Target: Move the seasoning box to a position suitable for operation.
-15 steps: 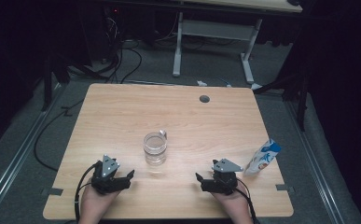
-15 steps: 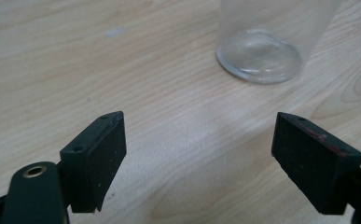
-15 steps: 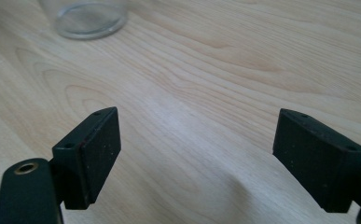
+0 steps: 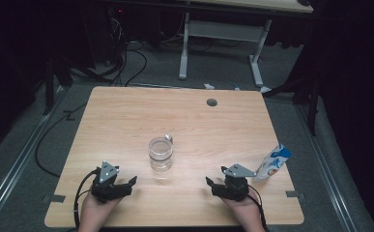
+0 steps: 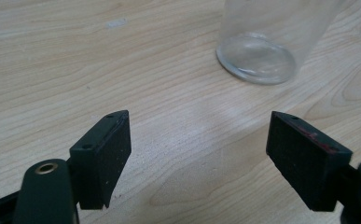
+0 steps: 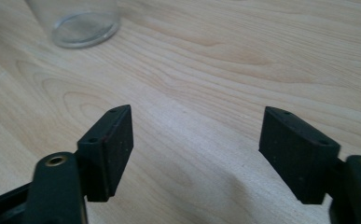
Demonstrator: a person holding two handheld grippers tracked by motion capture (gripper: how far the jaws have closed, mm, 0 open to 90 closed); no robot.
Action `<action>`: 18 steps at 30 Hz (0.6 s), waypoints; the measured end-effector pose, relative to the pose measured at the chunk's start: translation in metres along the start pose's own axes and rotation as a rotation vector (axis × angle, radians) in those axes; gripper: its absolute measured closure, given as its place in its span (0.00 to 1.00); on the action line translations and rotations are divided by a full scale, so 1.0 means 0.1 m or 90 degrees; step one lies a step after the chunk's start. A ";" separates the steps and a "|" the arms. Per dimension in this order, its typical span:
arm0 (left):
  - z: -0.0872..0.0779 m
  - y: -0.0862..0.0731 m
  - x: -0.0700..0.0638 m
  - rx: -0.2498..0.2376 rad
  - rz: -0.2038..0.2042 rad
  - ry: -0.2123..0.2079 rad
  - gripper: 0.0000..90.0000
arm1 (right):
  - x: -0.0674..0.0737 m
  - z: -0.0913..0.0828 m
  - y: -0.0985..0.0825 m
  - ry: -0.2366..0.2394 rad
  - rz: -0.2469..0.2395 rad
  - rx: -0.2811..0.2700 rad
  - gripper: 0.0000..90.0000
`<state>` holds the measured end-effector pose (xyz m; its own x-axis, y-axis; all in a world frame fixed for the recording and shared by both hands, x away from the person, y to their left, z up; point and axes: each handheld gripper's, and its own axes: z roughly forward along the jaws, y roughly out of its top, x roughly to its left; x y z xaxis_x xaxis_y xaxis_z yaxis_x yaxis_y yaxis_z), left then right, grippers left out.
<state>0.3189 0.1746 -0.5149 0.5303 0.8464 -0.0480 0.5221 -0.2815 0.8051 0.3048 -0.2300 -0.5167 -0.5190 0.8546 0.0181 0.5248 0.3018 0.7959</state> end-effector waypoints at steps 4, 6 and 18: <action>-0.04 0.03 -0.03 -0.027 0.000 0.001 0.28 | 0.00 0.02 -0.02 -0.001 -0.014 0.003 0.34; -0.04 0.03 -0.03 -0.029 -0.002 -0.002 0.30 | 0.00 0.02 -0.03 0.000 -0.015 0.004 0.37; -0.02 0.13 -0.10 -0.028 -0.025 -0.024 0.40 | -0.05 -0.02 -0.07 -0.006 -0.013 -0.007 0.42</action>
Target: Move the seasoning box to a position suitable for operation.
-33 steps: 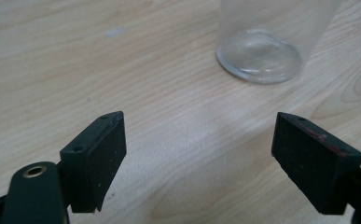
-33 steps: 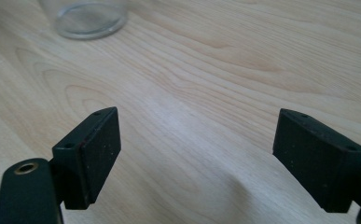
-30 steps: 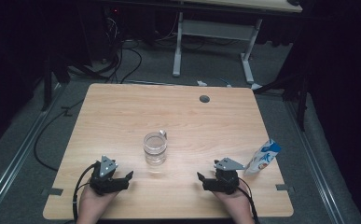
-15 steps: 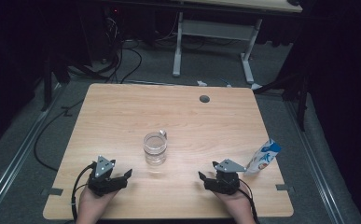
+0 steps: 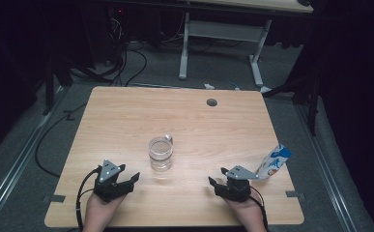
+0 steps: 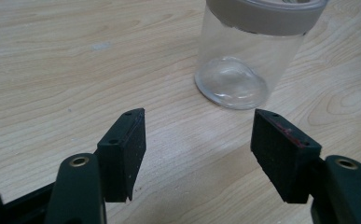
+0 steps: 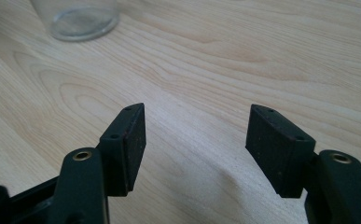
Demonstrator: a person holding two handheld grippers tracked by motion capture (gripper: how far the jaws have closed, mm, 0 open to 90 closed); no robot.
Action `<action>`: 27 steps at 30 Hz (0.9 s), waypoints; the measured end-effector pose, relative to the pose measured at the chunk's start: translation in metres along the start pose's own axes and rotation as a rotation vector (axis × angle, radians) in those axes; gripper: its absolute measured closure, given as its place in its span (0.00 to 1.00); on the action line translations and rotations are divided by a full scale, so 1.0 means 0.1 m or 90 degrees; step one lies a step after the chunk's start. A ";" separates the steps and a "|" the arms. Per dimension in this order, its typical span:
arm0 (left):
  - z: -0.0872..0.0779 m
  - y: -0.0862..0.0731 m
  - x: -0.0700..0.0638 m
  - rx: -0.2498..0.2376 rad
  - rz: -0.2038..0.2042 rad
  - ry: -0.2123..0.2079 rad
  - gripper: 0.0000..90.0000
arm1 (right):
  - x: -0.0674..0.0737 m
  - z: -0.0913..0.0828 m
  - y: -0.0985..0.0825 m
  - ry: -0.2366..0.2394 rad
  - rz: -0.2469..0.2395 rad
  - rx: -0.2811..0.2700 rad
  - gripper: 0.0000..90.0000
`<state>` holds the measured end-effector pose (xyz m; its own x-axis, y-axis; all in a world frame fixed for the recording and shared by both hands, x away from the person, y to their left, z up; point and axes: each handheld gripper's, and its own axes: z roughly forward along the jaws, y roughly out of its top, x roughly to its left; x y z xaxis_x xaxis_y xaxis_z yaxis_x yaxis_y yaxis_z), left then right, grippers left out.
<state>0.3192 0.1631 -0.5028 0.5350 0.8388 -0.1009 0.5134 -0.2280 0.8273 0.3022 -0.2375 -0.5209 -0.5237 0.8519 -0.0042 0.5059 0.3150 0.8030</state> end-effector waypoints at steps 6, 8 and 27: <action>0.06 0.11 -0.11 -0.006 -0.001 0.020 0.46 | -0.05 -0.03 -0.02 0.013 0.021 -0.010 0.45; 0.08 0.15 -0.13 0.000 -0.015 0.009 0.48 | -0.05 0.00 -0.04 0.022 0.017 -0.002 0.45; 0.19 0.67 -0.22 -0.036 0.039 0.005 0.50 | 0.00 -0.13 0.06 0.017 0.012 -0.013 0.49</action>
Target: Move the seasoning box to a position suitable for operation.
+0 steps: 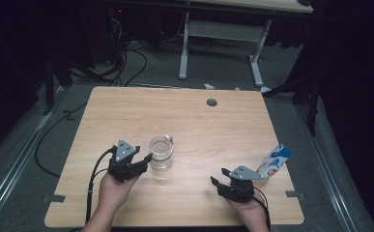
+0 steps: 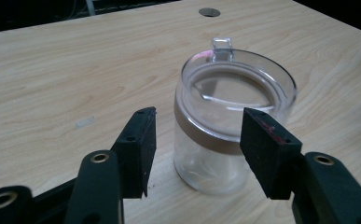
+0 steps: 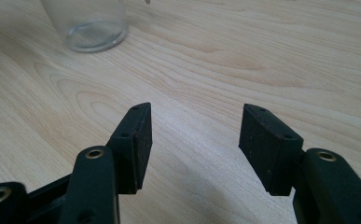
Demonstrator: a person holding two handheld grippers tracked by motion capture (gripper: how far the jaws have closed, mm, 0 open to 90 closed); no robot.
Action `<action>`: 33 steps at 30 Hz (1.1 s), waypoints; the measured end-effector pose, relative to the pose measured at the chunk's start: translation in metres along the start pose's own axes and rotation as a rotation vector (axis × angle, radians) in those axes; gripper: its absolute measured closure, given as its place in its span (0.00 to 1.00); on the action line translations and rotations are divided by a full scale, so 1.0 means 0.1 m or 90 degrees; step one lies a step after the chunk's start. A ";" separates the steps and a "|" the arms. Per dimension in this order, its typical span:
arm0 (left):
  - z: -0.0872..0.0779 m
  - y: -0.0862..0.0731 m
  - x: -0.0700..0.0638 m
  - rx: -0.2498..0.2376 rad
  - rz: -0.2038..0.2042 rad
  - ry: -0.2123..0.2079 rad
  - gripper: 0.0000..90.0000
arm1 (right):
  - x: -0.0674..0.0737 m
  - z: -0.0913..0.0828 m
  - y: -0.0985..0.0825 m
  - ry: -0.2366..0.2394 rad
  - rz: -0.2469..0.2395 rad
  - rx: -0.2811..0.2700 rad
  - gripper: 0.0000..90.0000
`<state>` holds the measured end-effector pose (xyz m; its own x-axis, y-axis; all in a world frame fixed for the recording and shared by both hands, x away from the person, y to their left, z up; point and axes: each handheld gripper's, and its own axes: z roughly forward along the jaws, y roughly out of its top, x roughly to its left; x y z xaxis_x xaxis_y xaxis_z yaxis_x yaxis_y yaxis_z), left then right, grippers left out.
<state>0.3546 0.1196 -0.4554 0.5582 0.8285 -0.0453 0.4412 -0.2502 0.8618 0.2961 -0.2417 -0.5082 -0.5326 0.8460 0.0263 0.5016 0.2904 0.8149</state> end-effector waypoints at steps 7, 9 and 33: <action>0.04 0.15 0.07 -0.020 -0.017 0.012 0.50 | -0.01 0.01 -0.01 0.001 -0.005 0.000 0.49; 0.06 0.19 0.07 -0.022 -0.017 0.010 0.51 | -0.01 0.00 -0.01 0.001 -0.006 -0.001 0.49; 0.52 0.54 -0.04 0.008 -0.027 -0.028 0.80 | 0.01 -0.03 0.03 0.008 -0.013 -0.010 0.48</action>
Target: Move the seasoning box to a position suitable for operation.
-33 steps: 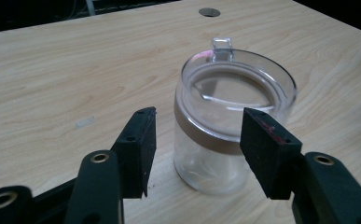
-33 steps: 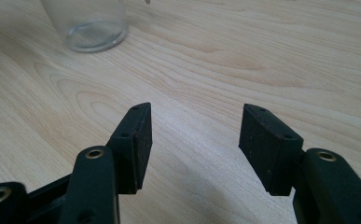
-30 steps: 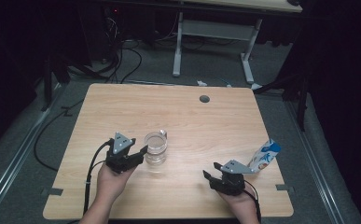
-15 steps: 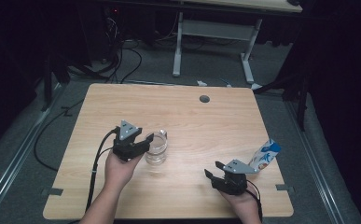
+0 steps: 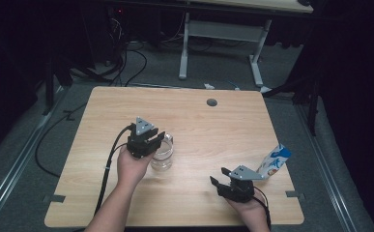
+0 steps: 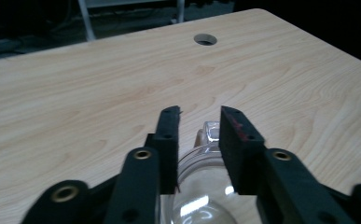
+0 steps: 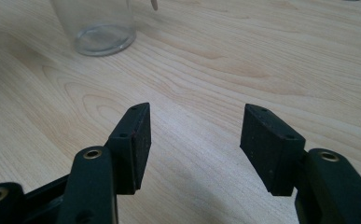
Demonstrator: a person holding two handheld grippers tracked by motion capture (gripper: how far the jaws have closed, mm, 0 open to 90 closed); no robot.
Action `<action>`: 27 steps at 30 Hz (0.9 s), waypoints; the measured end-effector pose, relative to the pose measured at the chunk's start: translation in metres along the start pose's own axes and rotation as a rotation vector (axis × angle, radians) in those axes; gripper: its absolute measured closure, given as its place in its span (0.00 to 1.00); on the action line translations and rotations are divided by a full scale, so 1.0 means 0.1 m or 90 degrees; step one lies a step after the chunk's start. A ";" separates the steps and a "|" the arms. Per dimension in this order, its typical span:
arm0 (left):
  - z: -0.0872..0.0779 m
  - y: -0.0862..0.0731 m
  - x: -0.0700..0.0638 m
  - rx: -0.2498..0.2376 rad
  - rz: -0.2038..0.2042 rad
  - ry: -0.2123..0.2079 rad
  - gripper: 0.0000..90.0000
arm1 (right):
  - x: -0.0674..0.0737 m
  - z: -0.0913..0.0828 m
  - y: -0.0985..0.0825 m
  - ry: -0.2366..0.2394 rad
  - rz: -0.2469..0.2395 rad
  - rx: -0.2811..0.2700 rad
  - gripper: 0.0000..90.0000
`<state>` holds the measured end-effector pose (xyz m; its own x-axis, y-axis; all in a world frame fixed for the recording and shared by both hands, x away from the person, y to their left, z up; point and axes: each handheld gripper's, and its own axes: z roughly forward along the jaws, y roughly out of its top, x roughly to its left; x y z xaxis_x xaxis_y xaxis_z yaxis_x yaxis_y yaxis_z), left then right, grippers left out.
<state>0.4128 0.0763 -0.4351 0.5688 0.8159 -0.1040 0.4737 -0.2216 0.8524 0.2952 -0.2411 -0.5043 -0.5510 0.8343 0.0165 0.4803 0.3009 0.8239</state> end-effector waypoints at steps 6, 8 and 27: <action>0.06 0.01 0.04 0.014 -0.005 0.004 0.96 | 0.00 0.00 0.00 0.001 -0.004 0.001 0.48; 0.09 0.02 0.03 0.024 -0.002 0.009 1.00 | 0.01 0.01 0.00 -0.001 -0.005 0.004 0.48; 0.25 0.06 -0.05 0.052 0.016 0.022 1.00 | 0.05 0.01 0.01 0.002 -0.017 0.005 0.48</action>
<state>0.4295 0.0579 -0.4425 0.5584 0.8270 -0.0647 0.5142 -0.2839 0.8093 0.2933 -0.2364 -0.5036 -0.5660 0.8244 -0.0032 0.4713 0.3268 0.8192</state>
